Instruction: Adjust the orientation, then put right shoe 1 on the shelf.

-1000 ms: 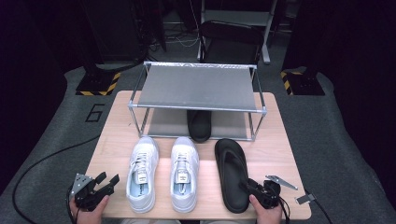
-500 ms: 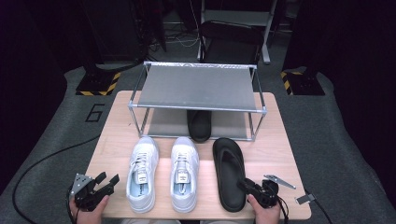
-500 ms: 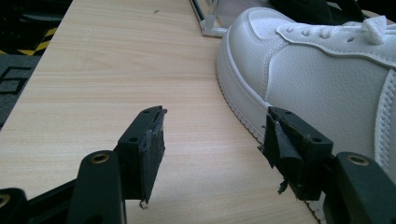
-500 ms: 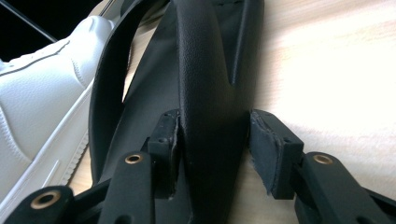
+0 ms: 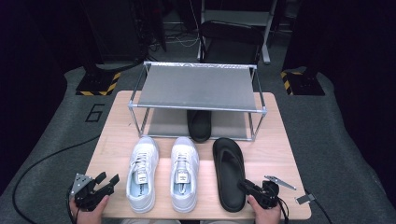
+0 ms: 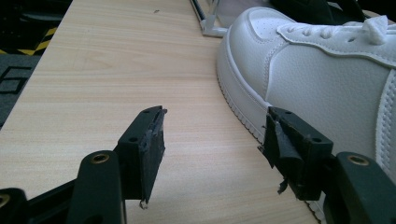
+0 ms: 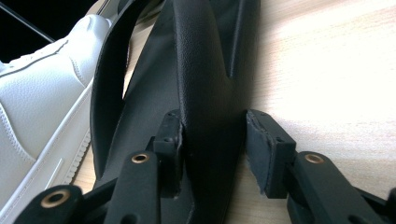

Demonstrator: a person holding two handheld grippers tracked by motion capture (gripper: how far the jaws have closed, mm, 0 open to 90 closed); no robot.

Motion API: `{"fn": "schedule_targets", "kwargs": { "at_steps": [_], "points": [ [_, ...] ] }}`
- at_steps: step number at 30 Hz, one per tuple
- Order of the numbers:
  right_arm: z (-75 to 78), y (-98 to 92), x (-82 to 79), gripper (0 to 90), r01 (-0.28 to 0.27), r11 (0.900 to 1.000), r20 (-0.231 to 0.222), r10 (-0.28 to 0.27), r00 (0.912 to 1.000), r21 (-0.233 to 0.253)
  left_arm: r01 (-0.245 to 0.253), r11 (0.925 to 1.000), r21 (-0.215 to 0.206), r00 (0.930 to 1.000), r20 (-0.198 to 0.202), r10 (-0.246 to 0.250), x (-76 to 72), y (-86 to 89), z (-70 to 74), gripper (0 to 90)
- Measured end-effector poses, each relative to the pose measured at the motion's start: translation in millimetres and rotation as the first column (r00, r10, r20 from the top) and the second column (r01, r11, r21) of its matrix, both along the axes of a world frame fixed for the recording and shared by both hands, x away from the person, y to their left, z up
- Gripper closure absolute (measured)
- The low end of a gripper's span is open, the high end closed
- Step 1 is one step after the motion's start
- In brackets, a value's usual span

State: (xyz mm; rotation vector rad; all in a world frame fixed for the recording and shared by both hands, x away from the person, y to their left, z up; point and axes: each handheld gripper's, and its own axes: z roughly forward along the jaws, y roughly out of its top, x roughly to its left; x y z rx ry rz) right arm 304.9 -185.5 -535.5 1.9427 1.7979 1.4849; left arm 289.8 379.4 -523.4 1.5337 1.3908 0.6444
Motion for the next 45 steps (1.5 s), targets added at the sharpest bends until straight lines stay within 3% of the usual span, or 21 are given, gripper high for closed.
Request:
{"fn": "schedule_targets", "kwargs": {
  "at_steps": [18, 34, 45],
  "points": [
    [0.2, 1.1, 1.1, 64.6, 0.006, 1.0, 0.012, -0.006, 0.9999, -0.001, 0.005, 1.0, -0.001, 1.0, -0.004, -0.005, -0.2, 1.1, 0.6, 38.0],
    [0.5, 2.0, -0.8, 65.6, 0.003, 0.999, 0.021, -0.004, 0.9998, 0.036, 0.002, 1.0, -0.003, 1.0, -0.001, -0.002, 0.1, 0.4, -0.1, 38.0],
    [3.9, -3.1, -1.6, 65.5, 0.032, 0.998, 0.035, -0.034, 0.9988, 0.061, 0.001, 1.0, -0.002, 1.0, 0.0, -0.001, 0.4, 0.1, -0.1, 38.0]
  ]
}}
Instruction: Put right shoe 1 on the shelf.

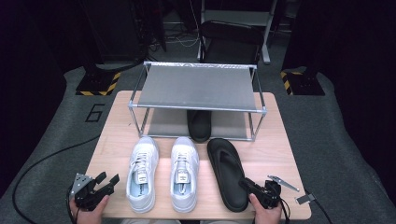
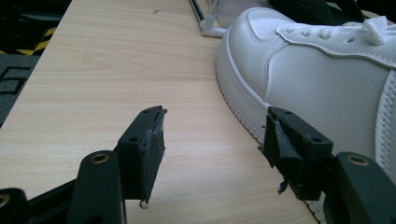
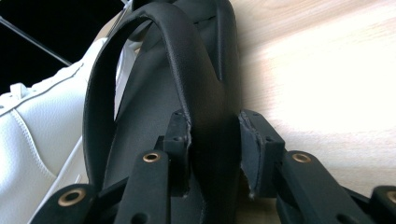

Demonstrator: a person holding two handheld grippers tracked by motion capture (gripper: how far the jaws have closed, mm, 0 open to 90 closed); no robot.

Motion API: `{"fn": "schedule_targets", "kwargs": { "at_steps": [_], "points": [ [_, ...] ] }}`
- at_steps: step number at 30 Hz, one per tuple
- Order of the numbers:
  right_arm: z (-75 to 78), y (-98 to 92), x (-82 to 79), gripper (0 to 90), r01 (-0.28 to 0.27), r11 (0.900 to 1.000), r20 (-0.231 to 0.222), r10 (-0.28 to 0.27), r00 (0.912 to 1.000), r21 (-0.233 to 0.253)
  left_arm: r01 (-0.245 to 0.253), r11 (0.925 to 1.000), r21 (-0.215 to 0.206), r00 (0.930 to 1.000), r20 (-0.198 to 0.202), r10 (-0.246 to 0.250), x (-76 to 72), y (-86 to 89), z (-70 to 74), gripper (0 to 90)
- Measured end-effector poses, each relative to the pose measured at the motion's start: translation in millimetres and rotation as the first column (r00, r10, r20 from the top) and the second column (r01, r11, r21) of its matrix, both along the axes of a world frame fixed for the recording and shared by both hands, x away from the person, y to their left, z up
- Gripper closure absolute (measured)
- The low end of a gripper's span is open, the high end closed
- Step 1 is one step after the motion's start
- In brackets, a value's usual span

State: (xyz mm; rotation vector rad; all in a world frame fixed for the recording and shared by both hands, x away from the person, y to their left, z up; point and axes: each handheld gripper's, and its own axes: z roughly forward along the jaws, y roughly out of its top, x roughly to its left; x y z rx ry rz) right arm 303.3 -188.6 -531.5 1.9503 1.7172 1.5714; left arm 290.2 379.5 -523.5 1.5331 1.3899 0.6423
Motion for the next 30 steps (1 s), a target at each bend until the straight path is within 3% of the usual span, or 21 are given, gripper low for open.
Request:
{"fn": "schedule_targets", "kwargs": {
  "at_steps": [10, 19, 25, 30],
  "points": [
    [1.3, -5.5, 0.8, 65.5, 0.026, 1.0, -0.001, -0.026, 0.9997, 0.005, 0.001, 1.0, 0.001, 1.0, 0.002, -0.001, -0.7, 0.5, 0.5, 38.0],
    [8.2, -14.4, 3.3, 65.4, 0.061, 0.998, 0.026, -0.062, 0.9978, 0.008, 0.002, 1.0, 0.003, 1.0, -0.002, -0.002, -0.6, 0.2, 0.3, 38.0],
    [11.2, -19.5, 7.4, 65.4, 0.094, 0.995, -0.002, -0.094, 0.9956, 0.021, 0.001, 1.0, 0.004, 1.0, -0.005, -0.001, -0.6, -0.3, 0.3, 38.0],
    [11.5, -19.1, 15.9, 65.4, 0.103, 0.995, 0.008, -0.103, 0.9946, 0.009, -0.007, 1.0, 0.004, 0.9999, 0.008, 0.007, 0.0, -1.2, -0.6, 38.0]
  ]
}}
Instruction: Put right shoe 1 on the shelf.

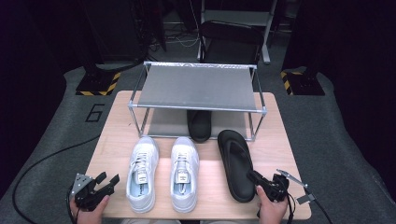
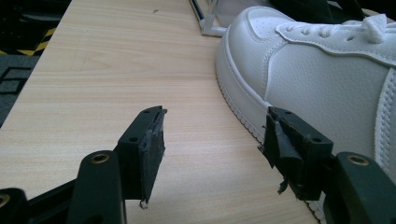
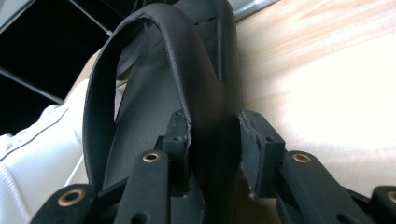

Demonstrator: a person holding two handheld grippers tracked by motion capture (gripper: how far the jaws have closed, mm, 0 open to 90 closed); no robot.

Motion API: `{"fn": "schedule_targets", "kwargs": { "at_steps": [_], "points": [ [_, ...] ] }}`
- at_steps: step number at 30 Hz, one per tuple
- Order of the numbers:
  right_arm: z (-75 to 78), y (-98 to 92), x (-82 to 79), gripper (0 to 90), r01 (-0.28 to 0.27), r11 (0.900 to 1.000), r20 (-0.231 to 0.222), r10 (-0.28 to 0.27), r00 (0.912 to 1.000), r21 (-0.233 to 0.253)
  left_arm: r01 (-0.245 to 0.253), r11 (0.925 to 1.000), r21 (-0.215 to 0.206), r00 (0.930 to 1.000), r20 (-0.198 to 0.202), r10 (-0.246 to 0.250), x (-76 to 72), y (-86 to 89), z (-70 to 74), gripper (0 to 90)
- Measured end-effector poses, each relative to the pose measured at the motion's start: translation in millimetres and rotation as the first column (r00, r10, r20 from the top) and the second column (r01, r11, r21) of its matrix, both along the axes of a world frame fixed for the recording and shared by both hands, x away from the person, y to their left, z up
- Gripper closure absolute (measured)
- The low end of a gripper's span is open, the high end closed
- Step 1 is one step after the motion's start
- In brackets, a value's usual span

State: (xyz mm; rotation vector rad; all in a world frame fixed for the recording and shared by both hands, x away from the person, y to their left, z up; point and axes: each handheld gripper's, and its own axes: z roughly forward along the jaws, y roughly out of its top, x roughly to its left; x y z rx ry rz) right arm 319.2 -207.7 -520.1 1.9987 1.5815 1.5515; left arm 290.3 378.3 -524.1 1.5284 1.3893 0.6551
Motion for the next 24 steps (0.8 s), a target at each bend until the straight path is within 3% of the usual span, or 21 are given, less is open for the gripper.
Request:
{"fn": "schedule_targets", "kwargs": {
  "at_steps": [8, 16, 24],
  "points": [
    [-2.4, 7.9, 25.3, 65.3, 0.024, 0.999, -0.013, -0.025, 0.9996, -0.026, 0.006, 1.0, -0.003, 0.9999, -0.011, -0.006, -0.5, 1.8, 0.3, 38.1],
    [-3.0, 15.3, 49.9, 65.3, 0.048, 0.997, 0.007, -0.048, 0.9988, -0.064, 0.002, 1.0, -0.001, 1.0, -0.002, -0.002, 0.6, 0.6, -0.7, 38.0],
    [-4.0, 19.4, 77.2, 65.3, 0.064, 0.997, 0.015, -0.064, 0.9979, -0.049, 0.015, 0.9999, 0.0, 0.9997, -0.019, -0.015, 0.4, 2.0, 0.0, 38.0]
  ]
}}
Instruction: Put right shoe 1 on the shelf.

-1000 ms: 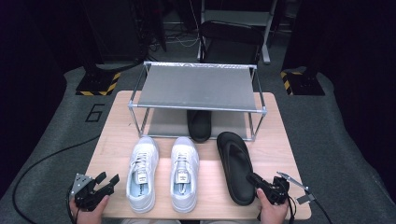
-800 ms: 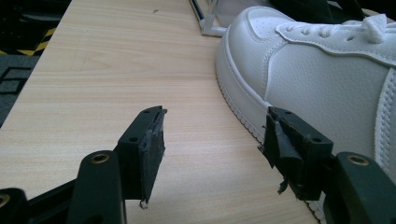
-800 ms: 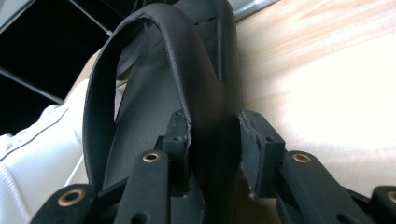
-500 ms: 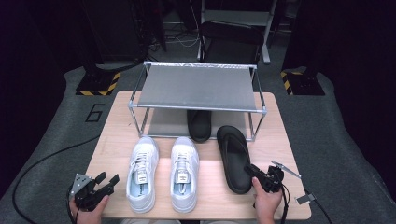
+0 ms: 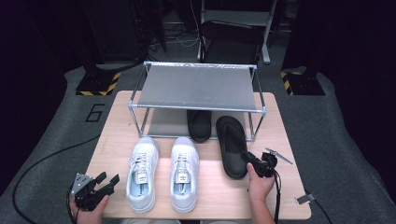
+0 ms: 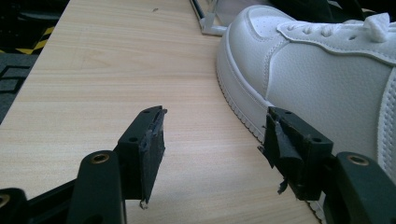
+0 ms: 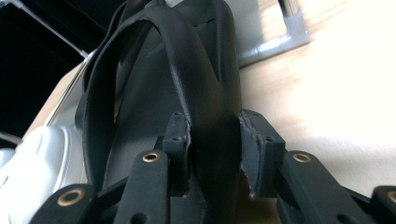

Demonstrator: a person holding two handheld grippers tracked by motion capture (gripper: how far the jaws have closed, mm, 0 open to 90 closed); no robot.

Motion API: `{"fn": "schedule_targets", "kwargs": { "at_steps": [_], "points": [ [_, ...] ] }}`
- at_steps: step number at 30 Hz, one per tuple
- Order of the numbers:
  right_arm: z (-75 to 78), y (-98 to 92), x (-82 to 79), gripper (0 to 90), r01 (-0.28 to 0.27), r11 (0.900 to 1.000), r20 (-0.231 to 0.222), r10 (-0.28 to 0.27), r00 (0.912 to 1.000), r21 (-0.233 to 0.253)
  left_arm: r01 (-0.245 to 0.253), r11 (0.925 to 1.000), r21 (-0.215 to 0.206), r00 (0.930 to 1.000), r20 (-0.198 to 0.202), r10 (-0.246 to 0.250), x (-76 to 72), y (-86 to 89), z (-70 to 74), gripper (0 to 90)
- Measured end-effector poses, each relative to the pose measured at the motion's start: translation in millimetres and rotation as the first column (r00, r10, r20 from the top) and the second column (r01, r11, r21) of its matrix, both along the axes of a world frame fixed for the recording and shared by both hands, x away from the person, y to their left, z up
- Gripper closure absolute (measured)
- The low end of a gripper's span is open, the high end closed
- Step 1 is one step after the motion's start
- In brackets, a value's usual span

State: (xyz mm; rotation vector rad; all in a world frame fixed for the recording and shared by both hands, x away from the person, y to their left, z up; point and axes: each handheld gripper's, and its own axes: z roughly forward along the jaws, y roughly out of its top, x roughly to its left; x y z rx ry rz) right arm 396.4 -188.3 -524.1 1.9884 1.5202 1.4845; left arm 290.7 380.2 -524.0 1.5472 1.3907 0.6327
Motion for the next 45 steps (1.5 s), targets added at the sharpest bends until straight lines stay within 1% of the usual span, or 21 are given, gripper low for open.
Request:
{"fn": "schedule_targets", "kwargs": {
  "at_steps": [1, 3, 7, 10, 11, 12, 14, 17, 20, 23, 24, 26, 30, 32, 34, 36, 38, 39, 41, 44, 45],
  "points": [
    [-0.3, 0.2, 2.7, 65.3, 0.002, 1.0, 0.004, -0.002, 1.0, 0.007, -0.002, 1.0, -0.002, 1.0, 0.003, 0.002, 0.2, -0.3, -0.3, 38.0],
    [1.6, 2.1, 9.8, 65.3, 0.024, 1.0, -0.015, -0.023, 0.9996, 0.017, -0.002, 1.0, -0.001, 1.0, 0.004, 0.002, 0.5, -0.3, -0.3, 38.0],
    [2.2, 5.3, 21.9, 65.4, 0.021, 1.0, 0.016, -0.021, 0.9996, 0.019, 0.002, 1.0, -0.002, 1.0, 0.001, -0.002, 0.5, 0.0, -0.2, 38.0],
    [4.5, 10.3, 29.0, 65.3, 0.027, 1.0, 0.006, -0.027, 0.9996, -0.011, 0.002, 1.0, -0.003, 1.0, 0.0, -0.002, 0.3, 0.1, -0.1, 38.0],
    [4.0, 11.4, 31.5, 65.4, 0.028, 0.999, 0.017, -0.028, 0.9995, -0.022, 0.002, 1.0, -0.004, 1.0, -0.001, -0.002, 0.3, 0.1, -0.2, 38.0],
    [4.2, 12.4, 32.3, 65.4, 0.036, 0.999, 0.016, -0.036, 0.9992, -0.005, 0.003, 1.0, -0.003, 1.0, 0.0, -0.003, 0.3, 0.3, -0.3, 38.0],
    [2.7, 13.6, 36.6, 65.4, 0.036, 0.999, 0.012, -0.036, 0.9993, -0.001, 0.002, 1.0, -0.005, 1.0, 0.0, -0.002, 0.3, 0.3, -0.4, 38.0],
    [3.9, 17.5, 41.8, 65.3, 0.04, 0.999, 0.009, -0.04, 0.9992, -0.022, 0.001, 1.0, -0.008, 1.0, -0.001, -0.001, 0.4, 0.3, -0.6, 38.0],
    [4.0, 19.7, 46.4, 65.3, 0.044, 0.999, 0.027, -0.044, 0.9987, -0.017, 0.002, 1.0, -0.006, 1.0, 0.0, -0.002, 0.5, 0.4, -0.8, 38.0],
    [2.5, 20.8, 50.4, 65.4, 0.069, 0.997, 0.018, -0.07, 0.9974, 0.037, 0.004, 1.0, -0.006, 1.0, -0.002, -0.004, 0.5, 0.4, -0.7, 38.0],
    [2.7, 21.4, 52.0, 65.4, 0.077, 0.997, -0.001, -0.077, 0.997, 0.031, 0.004, 1.0, -0.006, 1.0, -0.001, -0.004, 0.5, 0.4, -0.7, 38.0],
    [2.0, 21.9, 54.9, 65.4, 0.067, 0.998, 0.015, -0.067, 0.9976, -0.001, 0.004, 1.0, -0.006, 1.0, -0.002, -0.004, 0.5, 0.4, -0.7, 38.0],
    [5.0, 25.0, 61.0, 65.4, 0.068, 0.998, 0.027, -0.068, 0.9973, -0.009, 0.004, 1.0, -0.006, 1.0, -0.006, -0.004, 0.7, 0.6, -1.1, 38.0],
    [4.9, 25.4, 63.4, 65.5, 0.08, 0.997, 0.038, -0.08, 0.9961, 0.0, 0.007, 1.0, -0.006, 0.9999, -0.009, -0.007, 1.0, 0.4, -1.3, 38.0],
    [5.6, 26.7, 67.3, 65.5, 0.087, 0.996, 0.024, -0.087, 0.9959, 0.003, 0.006, 0.9999, -0.008, 1.0, -0.006, -0.007, 1.2, 0.0, -1.2, 38.0],
    [6.7, 28.4, 71.3, 65.4, 0.08, 0.996, 0.032, -0.078, 0.9964, -0.043, 0.007, 0.9999, -0.012, 1.0, 0.001, -0.007, 1.5, 0.0, -1.4, 38.0],
    [7.9, 30.1, 75.0, 65.5, 0.084, 0.995, 0.044, -0.082, 0.9956, -0.049, 0.005, 0.9999, -0.013, 1.0, 0.001, -0.005, 1.4, 0.2, -1.2, 38.0],
    [8.7, 30.4, 76.4, 65.5, 0.087, 0.996, 0.037, -0.086, 0.9956, -0.03, 0.003, 0.9999, -0.015, 1.0, 0.003, -0.003, 1.7, 0.1, -1.6, 38.0],
    [10.8, 32.7, 80.9, 65.5, 0.097, 0.995, 0.028, -0.096, 0.995, -0.026, 0.006, 0.9999, -0.015, 1.0, -0.002, -0.006, 1.7, 0.3, -1.5, 38.0],
    [13.0, 36.9, 86.9, 65.5, 0.103, 0.995, 0.05, -0.102, 0.9936, -0.019, 0.009, 0.9998, -0.016, 1.0, -0.004, -0.009, 2.0, 0.2, -1.6, 38.0],
    [13.8, 37.8, 87.8, 65.5, 0.106, 0.994, 0.04, -0.106, 0.9935, -0.006, 0.009, 0.9998, -0.017, 1.0, -0.004, -0.009, 2.1, 0.1, -1.6, 38.0]
  ]
}}
